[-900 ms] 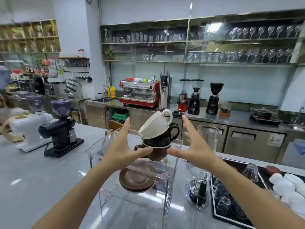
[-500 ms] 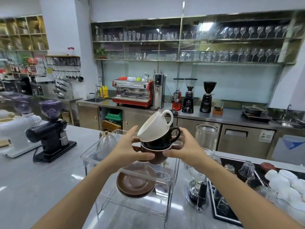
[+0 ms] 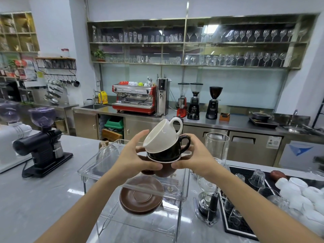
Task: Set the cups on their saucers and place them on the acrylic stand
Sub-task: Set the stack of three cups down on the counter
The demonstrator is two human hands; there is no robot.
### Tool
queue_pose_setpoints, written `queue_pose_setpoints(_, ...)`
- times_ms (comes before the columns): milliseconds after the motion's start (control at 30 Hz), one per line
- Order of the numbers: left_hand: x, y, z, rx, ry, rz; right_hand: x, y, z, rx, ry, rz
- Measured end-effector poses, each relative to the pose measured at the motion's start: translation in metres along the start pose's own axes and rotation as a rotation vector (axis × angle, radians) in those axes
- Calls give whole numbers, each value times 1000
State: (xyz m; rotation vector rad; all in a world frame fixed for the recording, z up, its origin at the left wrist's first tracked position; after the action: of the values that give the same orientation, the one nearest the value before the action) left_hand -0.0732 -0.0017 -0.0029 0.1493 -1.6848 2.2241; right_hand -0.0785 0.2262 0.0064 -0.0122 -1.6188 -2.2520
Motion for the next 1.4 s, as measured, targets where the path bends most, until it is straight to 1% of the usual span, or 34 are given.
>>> queue_pose_setpoints(300,1,2,-3,-63,-10,-81,-3,5,2,6,-13,22)
queue_pose_setpoints(533,1,-22,-11,-44,-36,-133,-9,20,19,-13,-41,52)
queue_pose_setpoints(667,2,-40,-24,-72,13,-147,-19,30,39,-2,-49,74)
queue_pose_setpoints(900,10,-70,-65,-125,61,-173,-49,41,84,-51,-107,76)
queue_pose_setpoints(1067,17,-81,-102,-127,118,-208,-76,34,116,-59,-167,68)
queue_pose_setpoints(1400,21,-73,-176,-156,190,-191,-123,4,162,-60,-237,45)
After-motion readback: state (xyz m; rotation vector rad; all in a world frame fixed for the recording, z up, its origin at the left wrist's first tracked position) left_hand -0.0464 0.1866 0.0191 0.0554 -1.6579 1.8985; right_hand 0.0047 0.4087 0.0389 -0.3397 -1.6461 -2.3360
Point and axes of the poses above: each hand's wrist, its own x-axis towards the middle knuckle, its own z-axis out of the back of the hand, y = z × x, the point moved 2 cm from there along x, towards the middle knuckle, and after that the axes turned 4 degrees about y, right-handed, at the moved point
